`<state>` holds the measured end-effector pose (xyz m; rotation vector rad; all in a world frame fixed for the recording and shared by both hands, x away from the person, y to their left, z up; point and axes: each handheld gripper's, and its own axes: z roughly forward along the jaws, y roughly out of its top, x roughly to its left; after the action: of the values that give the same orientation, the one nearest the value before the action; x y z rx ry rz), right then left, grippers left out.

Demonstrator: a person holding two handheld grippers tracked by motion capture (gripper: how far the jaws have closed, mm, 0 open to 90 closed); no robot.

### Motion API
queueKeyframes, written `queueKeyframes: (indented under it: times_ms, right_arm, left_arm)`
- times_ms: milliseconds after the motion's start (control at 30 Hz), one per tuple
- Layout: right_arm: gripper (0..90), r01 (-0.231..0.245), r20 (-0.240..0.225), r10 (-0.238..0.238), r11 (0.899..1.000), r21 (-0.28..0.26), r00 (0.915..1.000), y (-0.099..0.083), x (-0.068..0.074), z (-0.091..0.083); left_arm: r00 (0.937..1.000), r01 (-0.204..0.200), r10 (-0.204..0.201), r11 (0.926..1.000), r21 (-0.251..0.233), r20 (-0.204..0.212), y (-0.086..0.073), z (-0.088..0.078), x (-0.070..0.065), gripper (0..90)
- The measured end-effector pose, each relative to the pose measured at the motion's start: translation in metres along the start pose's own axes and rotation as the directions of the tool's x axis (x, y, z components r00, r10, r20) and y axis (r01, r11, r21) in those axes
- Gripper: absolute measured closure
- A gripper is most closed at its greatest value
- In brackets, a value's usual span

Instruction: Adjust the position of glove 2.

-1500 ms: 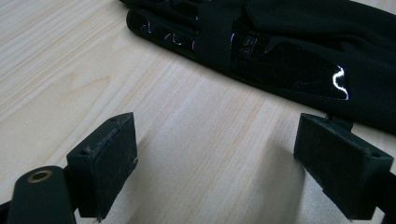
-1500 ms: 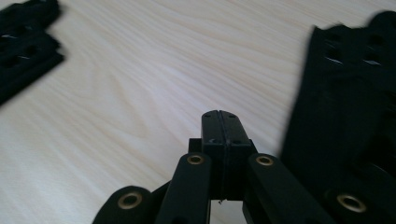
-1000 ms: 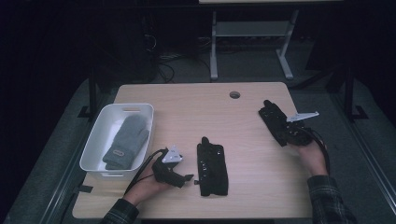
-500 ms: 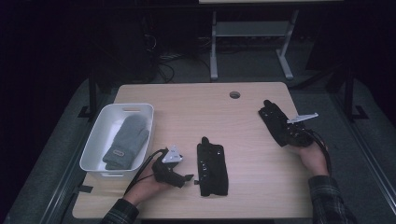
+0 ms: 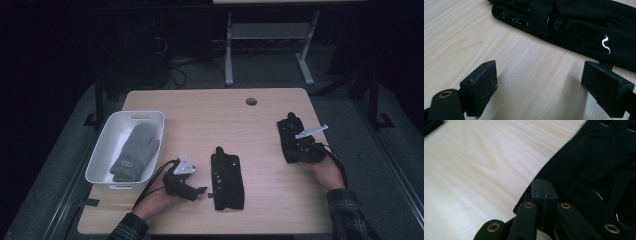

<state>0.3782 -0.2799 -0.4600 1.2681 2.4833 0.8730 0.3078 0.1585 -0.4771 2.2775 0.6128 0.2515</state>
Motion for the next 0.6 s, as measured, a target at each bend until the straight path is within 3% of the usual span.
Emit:
queueKeyframes:
  times_ms: [200,300,400,600]
  right_arm:
    - [90.0,0.039,-0.06,-0.038,0.999,0.014,0.9975,0.001,0.02,0.001]
    - [90.0,0.062,-0.054,-0.061,0.998,0.014,0.9967,0.002,0.023,-0.001]
    - [90.0,0.032,-0.043,-0.033,0.999,-0.035,0.9985,0.007,0.013,-0.01]
    - [90.0,-0.061,0.03,0.064,0.993,-0.096,0.9975,0.012,-0.025,-0.02]
  left_arm:
    - [1.0,0.0,0.0,1.0,-0.001,0.0,0.0,0.0,0.0,12.3]
    - [1.0,0.0,0.0,1.0,-0.003,0.0,0.0,0.0,0.0,12.3]
    - [1.0,0.001,-0.001,1.0,-0.004,-0.001,0.0,0.0,0.0,12.3]
    - [1.0,0.001,-0.001,1.0,-0.004,0.0,0.0,0.0,0.0,12.3]
